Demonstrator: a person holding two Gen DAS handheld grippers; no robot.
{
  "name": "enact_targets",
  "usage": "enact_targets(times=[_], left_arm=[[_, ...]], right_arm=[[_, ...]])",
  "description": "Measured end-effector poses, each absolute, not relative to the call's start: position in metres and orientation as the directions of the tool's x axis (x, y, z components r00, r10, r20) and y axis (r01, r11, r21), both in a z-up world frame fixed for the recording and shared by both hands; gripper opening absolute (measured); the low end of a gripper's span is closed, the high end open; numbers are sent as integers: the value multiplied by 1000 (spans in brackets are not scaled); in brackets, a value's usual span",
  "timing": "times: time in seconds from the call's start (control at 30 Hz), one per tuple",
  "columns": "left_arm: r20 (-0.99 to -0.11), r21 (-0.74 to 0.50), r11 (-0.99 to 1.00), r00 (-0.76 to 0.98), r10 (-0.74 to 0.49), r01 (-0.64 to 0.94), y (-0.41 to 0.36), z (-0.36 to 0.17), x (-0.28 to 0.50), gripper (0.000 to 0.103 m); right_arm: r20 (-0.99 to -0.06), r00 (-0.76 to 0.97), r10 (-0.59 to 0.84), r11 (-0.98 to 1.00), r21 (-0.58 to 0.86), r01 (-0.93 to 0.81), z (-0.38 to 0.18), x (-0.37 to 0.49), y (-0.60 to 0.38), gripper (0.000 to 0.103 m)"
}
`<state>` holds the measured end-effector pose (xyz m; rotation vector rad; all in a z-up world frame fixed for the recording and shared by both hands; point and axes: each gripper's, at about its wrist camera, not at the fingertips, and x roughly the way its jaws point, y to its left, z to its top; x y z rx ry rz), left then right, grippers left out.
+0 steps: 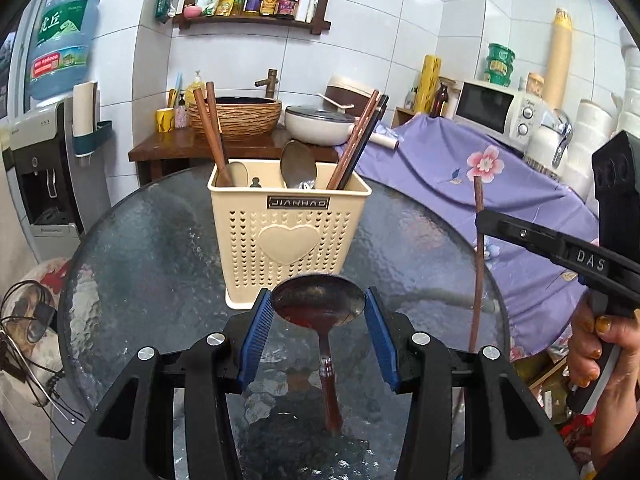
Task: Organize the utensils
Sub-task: 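Lift the spoon with the left tool while the right tool lifts the chopstick over the holder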
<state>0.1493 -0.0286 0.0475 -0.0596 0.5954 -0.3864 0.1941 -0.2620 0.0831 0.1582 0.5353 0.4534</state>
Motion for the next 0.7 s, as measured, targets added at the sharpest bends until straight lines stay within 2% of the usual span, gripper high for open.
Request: enact_targets(times=[0.43,0.7], left_arm=[[-509,-185,912,759,-407,365,-24,77,157,46],[-453,-178,908,787,-418,380,-14,130,172,46]], right_arm=[[-411,762,501,865,264,-426,110,193,-249,8],[-326,796,511,860,198,-471,171,198,-233,8]])
